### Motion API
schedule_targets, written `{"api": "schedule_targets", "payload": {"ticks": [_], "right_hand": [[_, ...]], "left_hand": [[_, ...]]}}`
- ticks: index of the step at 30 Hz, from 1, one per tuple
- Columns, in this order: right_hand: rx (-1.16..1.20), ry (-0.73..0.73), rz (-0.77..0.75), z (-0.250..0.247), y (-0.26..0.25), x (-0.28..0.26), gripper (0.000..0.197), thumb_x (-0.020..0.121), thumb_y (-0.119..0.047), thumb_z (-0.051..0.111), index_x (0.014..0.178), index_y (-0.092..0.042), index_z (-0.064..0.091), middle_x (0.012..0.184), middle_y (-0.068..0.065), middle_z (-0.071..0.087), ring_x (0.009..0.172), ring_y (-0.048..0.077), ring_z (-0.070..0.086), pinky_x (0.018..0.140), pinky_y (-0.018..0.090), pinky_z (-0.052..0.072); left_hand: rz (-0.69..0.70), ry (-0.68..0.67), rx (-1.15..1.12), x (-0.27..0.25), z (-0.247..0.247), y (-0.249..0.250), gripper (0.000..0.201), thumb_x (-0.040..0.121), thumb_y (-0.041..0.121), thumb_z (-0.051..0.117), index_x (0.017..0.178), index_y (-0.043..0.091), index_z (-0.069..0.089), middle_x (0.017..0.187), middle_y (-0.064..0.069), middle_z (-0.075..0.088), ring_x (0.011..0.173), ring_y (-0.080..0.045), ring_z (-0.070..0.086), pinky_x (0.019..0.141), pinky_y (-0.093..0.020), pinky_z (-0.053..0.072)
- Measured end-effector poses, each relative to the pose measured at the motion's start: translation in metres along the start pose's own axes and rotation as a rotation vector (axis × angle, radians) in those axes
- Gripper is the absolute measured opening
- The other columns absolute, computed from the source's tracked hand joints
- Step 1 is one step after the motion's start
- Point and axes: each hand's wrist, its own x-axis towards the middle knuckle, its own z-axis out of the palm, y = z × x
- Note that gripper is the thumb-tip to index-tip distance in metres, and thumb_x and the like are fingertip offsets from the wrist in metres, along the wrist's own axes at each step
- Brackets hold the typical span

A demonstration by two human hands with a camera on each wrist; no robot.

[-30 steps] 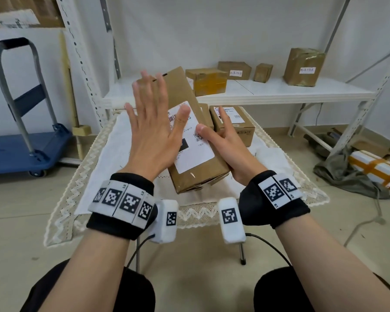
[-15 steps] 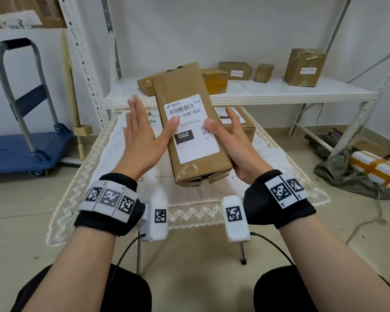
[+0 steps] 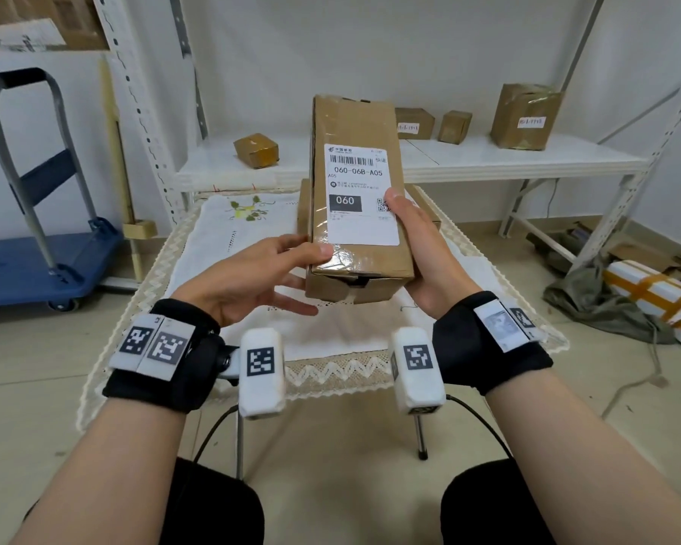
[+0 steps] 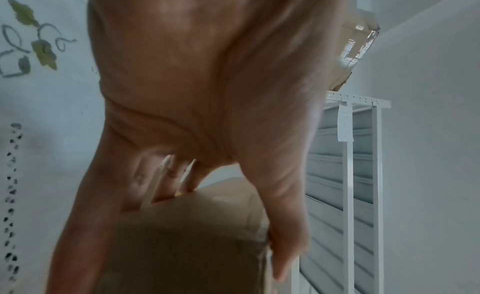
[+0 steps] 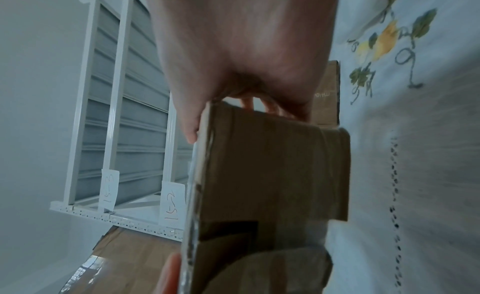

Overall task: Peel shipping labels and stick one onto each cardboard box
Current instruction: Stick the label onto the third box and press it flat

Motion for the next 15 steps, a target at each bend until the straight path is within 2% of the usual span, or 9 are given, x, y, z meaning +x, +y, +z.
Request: {"api": "schedule_targets", "payload": {"ticks": [2, 3, 4, 5, 6, 7, 10, 12, 15], "right_hand": [[-0.027, -0.029, -0.004, -0.001, -0.001, 0.0, 0.072, 0.082, -0.063, 0.069, 0.142, -0.028, 0.048, 0.115, -0.007, 0.075, 0.108, 0.017, 0.072, 0.099, 0.049, 0.055], [-0.044, -0.048, -0.009, -0.004, 0.0, 0.001, 0.067, 0.088, -0.058, 0.066, 0.143, -0.024, 0.048, 0.101, -0.012, 0.076, 0.091, 0.009, 0.074, 0.087, 0.041, 0.06], [-0.061, -0.068, -0.007, -0.007, 0.001, 0.001, 0.062, 0.094, -0.052, 0.062, 0.144, -0.019, 0.047, 0.081, -0.016, 0.073, 0.069, 0.001, 0.07, 0.073, 0.032, 0.06], [-0.083, -0.088, -0.001, -0.009, 0.002, 0.001, 0.057, 0.097, -0.046, 0.058, 0.144, -0.015, 0.046, 0.066, -0.017, 0.066, 0.054, 0.0, 0.062, 0.068, 0.03, 0.057], [-0.106, -0.113, 0.012, -0.009, 0.002, -0.001, 0.053, 0.098, -0.042, 0.056, 0.142, -0.013, 0.046, 0.062, -0.016, 0.063, 0.05, 0.001, 0.06, 0.071, 0.034, 0.057], [-0.123, -0.139, 0.03, -0.008, 0.002, -0.002, 0.053, 0.096, -0.042, 0.058, 0.139, -0.013, 0.048, 0.068, -0.012, 0.066, 0.056, 0.005, 0.064, 0.078, 0.04, 0.059], [-0.159, -0.187, 0.079, 0.003, 0.002, -0.006, 0.058, 0.085, -0.045, 0.065, 0.132, -0.014, 0.053, 0.112, 0.008, 0.068, 0.095, 0.028, 0.075, 0.089, 0.051, 0.06], [-0.172, -0.217, 0.104, 0.012, 0.005, -0.006, 0.059, 0.084, -0.045, 0.067, 0.133, -0.014, 0.053, 0.13, 0.015, 0.062, 0.101, 0.035, 0.074, 0.089, 0.051, 0.06], [-0.138, -0.225, 0.131, 0.022, 0.011, 0.0, 0.059, 0.088, -0.041, 0.066, 0.138, -0.013, 0.051, 0.135, 0.017, 0.058, 0.098, 0.039, 0.074, 0.088, 0.048, 0.061]], "left_hand": [[0.013, 0.025, -0.045, 0.0, -0.002, 0.001, 0.066, 0.078, 0.043, 0.079, 0.134, 0.013, 0.059, 0.122, -0.008, 0.074, 0.103, -0.029, 0.075, 0.079, -0.038, 0.063], [0.018, 0.043, -0.079, 0.0, -0.004, 0.002, 0.064, 0.078, 0.04, 0.077, 0.133, 0.011, 0.059, 0.12, -0.011, 0.074, 0.101, -0.031, 0.075, 0.079, -0.036, 0.064], [0.02, 0.063, -0.116, 0.001, -0.006, 0.002, 0.062, 0.079, 0.038, 0.075, 0.131, 0.009, 0.061, 0.119, -0.014, 0.074, 0.099, -0.031, 0.076, 0.08, -0.034, 0.063], [0.019, 0.085, -0.153, 0.001, -0.007, 0.003, 0.057, 0.081, 0.036, 0.072, 0.129, 0.008, 0.062, 0.119, -0.016, 0.074, 0.096, -0.031, 0.076, 0.081, -0.033, 0.063], [0.015, 0.108, -0.184, 0.001, -0.009, 0.003, 0.05, 0.085, 0.033, 0.07, 0.127, 0.007, 0.065, 0.119, -0.016, 0.074, 0.093, -0.031, 0.077, 0.08, -0.033, 0.064], [0.008, 0.127, -0.212, 0.001, -0.01, 0.004, 0.04, 0.091, 0.03, 0.067, 0.124, 0.007, 0.067, 0.117, -0.016, 0.074, 0.09, -0.03, 0.077, 0.08, -0.032, 0.064], [-0.005, 0.222, -0.276, 0.003, -0.015, 0.005, 0.023, 0.098, 0.026, 0.062, 0.112, 0.01, 0.07, 0.112, -0.015, 0.074, 0.086, -0.029, 0.076, 0.078, -0.033, 0.064], [-0.008, 0.286, -0.306, 0.004, -0.02, 0.004, 0.018, 0.097, 0.024, 0.063, 0.108, 0.012, 0.071, 0.109, -0.015, 0.073, 0.086, -0.026, 0.075, 0.076, -0.033, 0.065], [-0.022, 0.348, -0.329, 0.007, -0.023, 0.002, 0.016, 0.095, 0.025, 0.066, 0.108, 0.016, 0.071, 0.106, -0.011, 0.073, 0.083, -0.021, 0.074, 0.078, -0.035, 0.065]]}}
